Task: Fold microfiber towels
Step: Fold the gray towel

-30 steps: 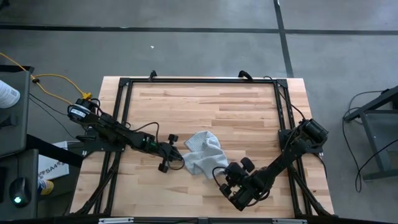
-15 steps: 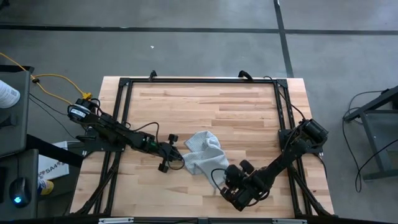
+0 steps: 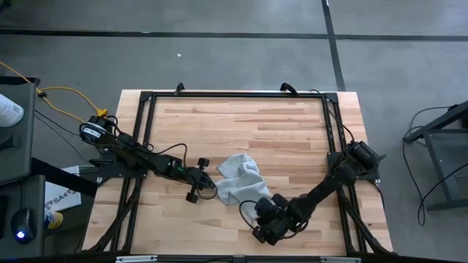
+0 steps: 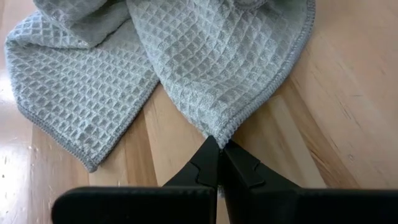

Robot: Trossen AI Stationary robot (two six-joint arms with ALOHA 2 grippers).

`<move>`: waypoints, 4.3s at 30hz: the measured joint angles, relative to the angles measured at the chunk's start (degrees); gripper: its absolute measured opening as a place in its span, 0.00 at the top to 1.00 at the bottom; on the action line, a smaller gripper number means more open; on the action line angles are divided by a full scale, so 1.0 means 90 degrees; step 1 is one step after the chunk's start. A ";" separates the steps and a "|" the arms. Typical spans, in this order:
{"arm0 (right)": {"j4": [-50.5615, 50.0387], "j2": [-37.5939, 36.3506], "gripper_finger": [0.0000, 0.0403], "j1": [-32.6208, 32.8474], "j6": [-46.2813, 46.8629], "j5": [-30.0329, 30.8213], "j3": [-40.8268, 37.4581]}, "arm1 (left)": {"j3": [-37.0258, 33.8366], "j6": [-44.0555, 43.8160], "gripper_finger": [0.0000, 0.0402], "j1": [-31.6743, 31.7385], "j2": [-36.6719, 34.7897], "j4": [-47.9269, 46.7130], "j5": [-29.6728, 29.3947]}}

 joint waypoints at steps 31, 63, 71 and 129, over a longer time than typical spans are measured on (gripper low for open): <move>0.0372 0.0092 0.55 -0.0801 -0.1332 -0.1542 -0.0005 | 0.0002 -0.0022 1.00 0.0000 0.0000 -0.0044 0.0208; 0.0694 0.0632 0.70 -0.0779 -0.0813 -0.1968 0.0011 | 0.0000 -0.0165 1.00 -0.0001 0.0000 -0.0094 0.0376; 0.0502 0.0626 0.67 -0.0775 -0.1609 -0.2354 0.0290 | 0.0000 -0.0160 1.00 0.0000 0.0000 -0.0085 0.0376; -0.0792 0.1281 0.92 -0.0335 -0.3014 -0.1487 0.1398 | 0.0362 -0.0216 1.00 -0.0002 -0.0012 -0.0802 0.0371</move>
